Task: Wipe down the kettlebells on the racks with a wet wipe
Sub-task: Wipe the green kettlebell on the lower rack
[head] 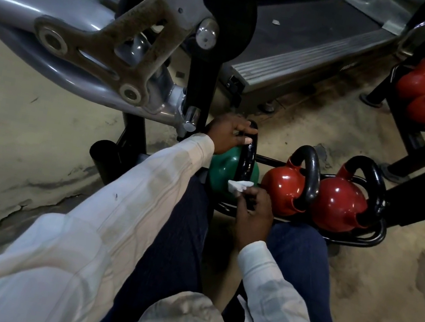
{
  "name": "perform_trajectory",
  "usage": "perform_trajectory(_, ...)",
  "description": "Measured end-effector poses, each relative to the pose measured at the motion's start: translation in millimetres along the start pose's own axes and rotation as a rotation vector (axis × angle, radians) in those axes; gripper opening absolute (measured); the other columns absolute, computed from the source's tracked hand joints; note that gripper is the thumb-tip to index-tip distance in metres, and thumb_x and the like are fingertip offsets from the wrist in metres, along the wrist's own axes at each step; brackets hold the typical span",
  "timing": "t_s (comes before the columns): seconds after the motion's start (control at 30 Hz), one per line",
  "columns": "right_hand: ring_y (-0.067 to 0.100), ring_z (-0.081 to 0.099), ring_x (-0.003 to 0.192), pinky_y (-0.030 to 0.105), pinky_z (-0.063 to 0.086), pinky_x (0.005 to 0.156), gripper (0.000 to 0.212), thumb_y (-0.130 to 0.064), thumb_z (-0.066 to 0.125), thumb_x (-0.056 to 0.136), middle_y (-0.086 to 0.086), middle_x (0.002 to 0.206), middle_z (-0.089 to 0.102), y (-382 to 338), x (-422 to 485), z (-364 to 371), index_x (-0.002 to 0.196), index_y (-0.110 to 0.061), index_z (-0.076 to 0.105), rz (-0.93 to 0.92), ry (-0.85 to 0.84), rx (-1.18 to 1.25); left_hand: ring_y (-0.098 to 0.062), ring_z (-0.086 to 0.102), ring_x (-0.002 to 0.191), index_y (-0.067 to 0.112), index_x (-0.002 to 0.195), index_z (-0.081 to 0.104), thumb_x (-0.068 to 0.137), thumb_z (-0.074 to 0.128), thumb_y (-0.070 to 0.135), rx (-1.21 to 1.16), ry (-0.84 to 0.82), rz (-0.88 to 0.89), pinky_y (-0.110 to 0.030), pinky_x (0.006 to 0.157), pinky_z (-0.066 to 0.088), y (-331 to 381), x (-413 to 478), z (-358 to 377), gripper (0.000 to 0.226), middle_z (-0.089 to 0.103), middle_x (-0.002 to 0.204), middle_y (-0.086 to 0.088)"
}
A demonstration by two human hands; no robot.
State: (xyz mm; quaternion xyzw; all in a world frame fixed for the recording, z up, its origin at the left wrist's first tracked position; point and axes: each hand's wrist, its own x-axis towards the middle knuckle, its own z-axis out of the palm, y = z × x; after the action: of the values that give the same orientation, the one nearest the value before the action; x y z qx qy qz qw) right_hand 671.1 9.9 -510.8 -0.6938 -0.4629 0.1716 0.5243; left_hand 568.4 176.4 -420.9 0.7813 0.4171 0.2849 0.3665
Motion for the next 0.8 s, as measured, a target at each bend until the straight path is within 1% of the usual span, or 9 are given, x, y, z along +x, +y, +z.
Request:
perform_trajectory(0.07, 0.017, 0.063, 0.092, 0.031, 0.052, 0.084, 0.015, -0.01, 0.069, 0.088, 0.001, 0.096, 0.067, 0.3, -0.1, -1.6, 0.088, -0.021, 0.059, 0.212, -0.034, 0.17, -0.022, 0.05, 0.128, 0.006, 0.119, 0.067, 0.085, 0.071, 0.01, 0.005, 0.001, 0.002, -0.007, 0.091, 0.026, -0.2, -0.3, -0.2, 0.034, 0.058, 0.134, -0.013)
perform_trajectory(0.1, 0.016, 0.063, 0.093, 0.028, 0.05, 0.085, 0.014, -0.009, 0.067, 0.089, 0.003, 0.097, 0.067, -0.6, 0.3, -3.4, 0.089, -0.02, 0.059, 0.271, -0.044, 0.234, -0.022, 0.05, 0.128, 0.006, 0.119, 0.067, 0.085, 0.071, 0.01, 0.006, -0.001, 0.001, -0.007, 0.091, 0.025, 0.1, -0.6, -0.2, 0.034, 0.058, 0.134, -0.013)
perform_trajectory(0.23, 0.021, 0.061, 0.097, 0.031, 0.051, 0.085, 0.014, -0.001, 0.058, 0.093, 0.012, 0.104, 0.066, -2.9, 8.9, -9.2, 0.091, -0.015, 0.059, 0.432, -0.072, 0.392, -0.022, 0.05, 0.128, 0.007, 0.12, 0.067, 0.086, 0.071, 0.01, 0.014, -0.006, 0.005, -0.006, 0.09, 0.025, 0.0, -0.3, 0.0, 0.034, 0.057, 0.135, -0.013)
perform_trajectory(0.4, 0.013, 0.065, 0.104, 0.03, 0.052, 0.089, 0.025, -0.001, 0.055, 0.093, 0.001, 0.11, 0.07, -12.8, 24.2, -6.3, 0.11, -0.017, 0.065, 0.365, -0.111, 0.261, -0.02, 0.05, 0.128, 0.007, 0.12, 0.067, 0.086, 0.07, 0.01, 0.007, -0.007, 0.002, -0.004, 0.087, 0.025, -0.2, -1.2, -0.1, 0.034, 0.057, 0.136, -0.013)
perform_trajectory(0.47, 0.018, 0.065, 0.103, 0.034, 0.054, 0.087, 0.029, -0.003, 0.05, 0.093, 0.002, 0.107, 0.07, -18.3, 40.9, -2.0, 0.106, -0.022, 0.068, 0.342, -0.222, 0.207, -0.021, 0.051, 0.128, 0.008, 0.12, 0.067, 0.086, 0.071, 0.011, 0.015, -0.01, 0.002, -0.005, 0.088, 0.025, 0.4, -1.4, -0.8, 0.034, 0.057, 0.135, -0.013)
perform_trajectory(0.57, 0.029, 0.068, 0.103, 0.047, 0.056, 0.09, 0.032, -0.001, 0.051, 0.089, 0.008, 0.105, 0.073, -25.6, 72.2, 0.5, 0.101, -0.022, 0.072, 0.402, -0.441, 0.245, -0.022, 0.051, 0.128, 0.007, 0.121, 0.067, 0.086, 0.07, 0.011, 0.033, -0.014, 0.006, -0.006, 0.089, 0.026, 1.4, -0.5, -0.6, 0.035, 0.057, 0.136, -0.014)
perform_trajectory(0.63, 0.03, 0.067, 0.105, 0.046, 0.056, 0.091, 0.033, 0.002, 0.053, 0.089, 0.01, 0.106, 0.073, -23.6, 81.2, -2.5, 0.102, -0.02, 0.073, 0.386, -0.527, 0.219, -0.021, 0.05, 0.129, 0.008, 0.121, 0.066, 0.086, 0.07, 0.011, 0.029, -0.019, 0.001, -0.006, 0.089, 0.025, 1.8, -0.6, -0.5, 0.035, 0.056, 0.137, -0.013)
perform_trajectory(0.7, 0.027, 0.066, 0.109, 0.042, 0.055, 0.093, 0.035, 0.0, 0.049, 0.091, 0.009, 0.111, 0.072, -18.0, 74.0, -3.9, 0.109, -0.021, 0.071, 0.333, -0.513, 0.234, -0.02, 0.05, 0.128, 0.009, 0.121, 0.067, 0.086, 0.071, 0.012, 0.024, -0.018, 0.002, -0.006, 0.089, 0.025, 0.4, -0.4, -0.4, 0.035, 0.056, 0.136, -0.012)
perform_trajectory(0.8, 0.024, 0.063, 0.11, 0.031, 0.052, 0.092, 0.033, -0.001, 0.05, 0.093, 0.005, 0.112, 0.069, -3.9, 43.5, -4.0, 0.11, -0.022, 0.069, 0.331, -0.364, 0.203, -0.02, 0.049, 0.129, 0.008, 0.121, 0.066, 0.087, 0.07, 0.011, 0.019, -0.026, -0.002, -0.004, 0.089, 0.024, -0.5, -1.0, -0.3, 0.035, 0.056, 0.137, -0.012)
